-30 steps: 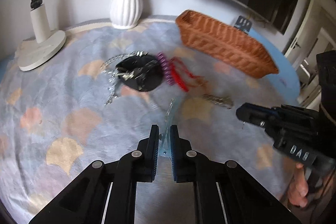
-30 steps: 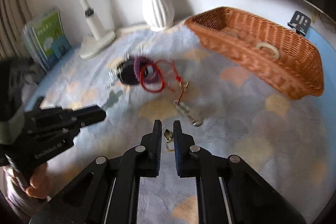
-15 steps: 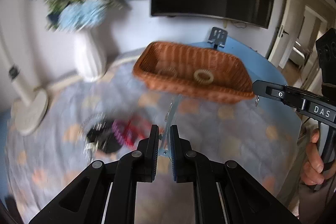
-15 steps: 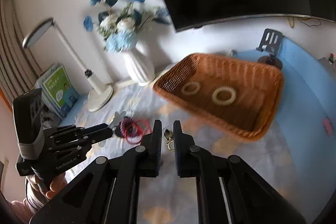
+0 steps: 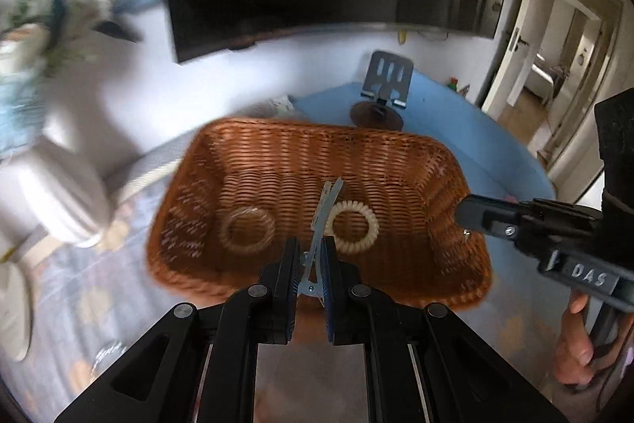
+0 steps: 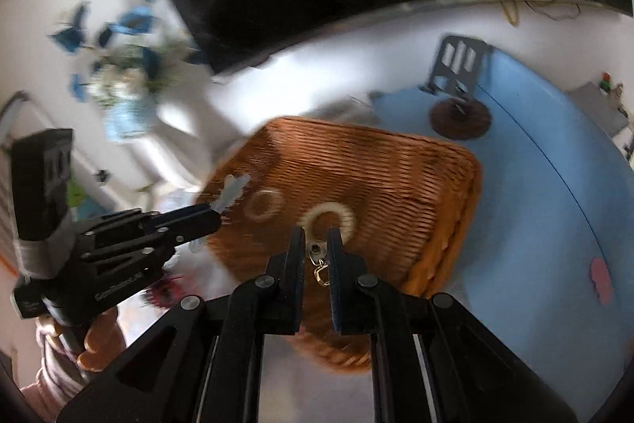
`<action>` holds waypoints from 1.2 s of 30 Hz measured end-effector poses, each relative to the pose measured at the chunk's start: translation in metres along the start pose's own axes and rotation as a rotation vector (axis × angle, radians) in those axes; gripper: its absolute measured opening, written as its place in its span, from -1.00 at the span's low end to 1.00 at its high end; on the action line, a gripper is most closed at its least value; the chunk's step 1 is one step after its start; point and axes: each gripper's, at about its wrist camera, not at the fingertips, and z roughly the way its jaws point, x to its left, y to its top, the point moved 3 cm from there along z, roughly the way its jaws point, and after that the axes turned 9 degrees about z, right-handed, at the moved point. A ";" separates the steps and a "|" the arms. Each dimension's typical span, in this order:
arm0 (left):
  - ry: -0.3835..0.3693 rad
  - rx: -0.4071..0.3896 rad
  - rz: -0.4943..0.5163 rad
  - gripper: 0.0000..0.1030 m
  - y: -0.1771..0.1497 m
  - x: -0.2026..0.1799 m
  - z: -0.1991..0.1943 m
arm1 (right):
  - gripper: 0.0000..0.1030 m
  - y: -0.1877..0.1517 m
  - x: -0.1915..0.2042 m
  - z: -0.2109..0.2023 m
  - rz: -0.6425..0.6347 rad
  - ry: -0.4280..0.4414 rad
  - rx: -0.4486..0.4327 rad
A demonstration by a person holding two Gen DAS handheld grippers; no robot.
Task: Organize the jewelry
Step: 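Carry the keychain and hair clip into the basket and open both tools, then move both tools back over the remaining jewelry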
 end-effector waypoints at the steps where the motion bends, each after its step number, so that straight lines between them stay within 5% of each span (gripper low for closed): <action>1: 0.004 0.014 0.005 -0.79 0.003 -0.002 0.009 | -0.76 0.002 -0.006 0.011 0.016 -0.011 0.019; 9: 0.044 0.074 0.004 -0.79 0.015 0.003 0.061 | -0.76 -0.001 -0.018 0.047 0.017 -0.089 0.084; 18: 0.001 0.055 -0.064 -0.66 0.012 0.016 0.054 | -0.73 -0.004 -0.015 0.045 -0.004 -0.132 0.064; 20: -0.003 0.046 -0.061 -0.41 0.011 0.017 0.044 | -0.60 -0.004 -0.011 0.038 -0.010 -0.132 0.052; 23: 0.021 -0.001 -0.065 -0.30 0.007 0.022 0.016 | -0.34 -0.005 -0.005 0.021 -0.009 -0.115 0.024; 29: 0.048 -0.089 -0.093 -0.09 -0.015 0.036 -0.054 | -0.32 -0.016 0.013 -0.015 -0.015 -0.051 -0.030; 36: 0.118 -0.170 -0.135 -0.07 -0.064 0.055 -0.129 | -0.26 -0.060 0.057 -0.046 -0.100 0.030 -0.089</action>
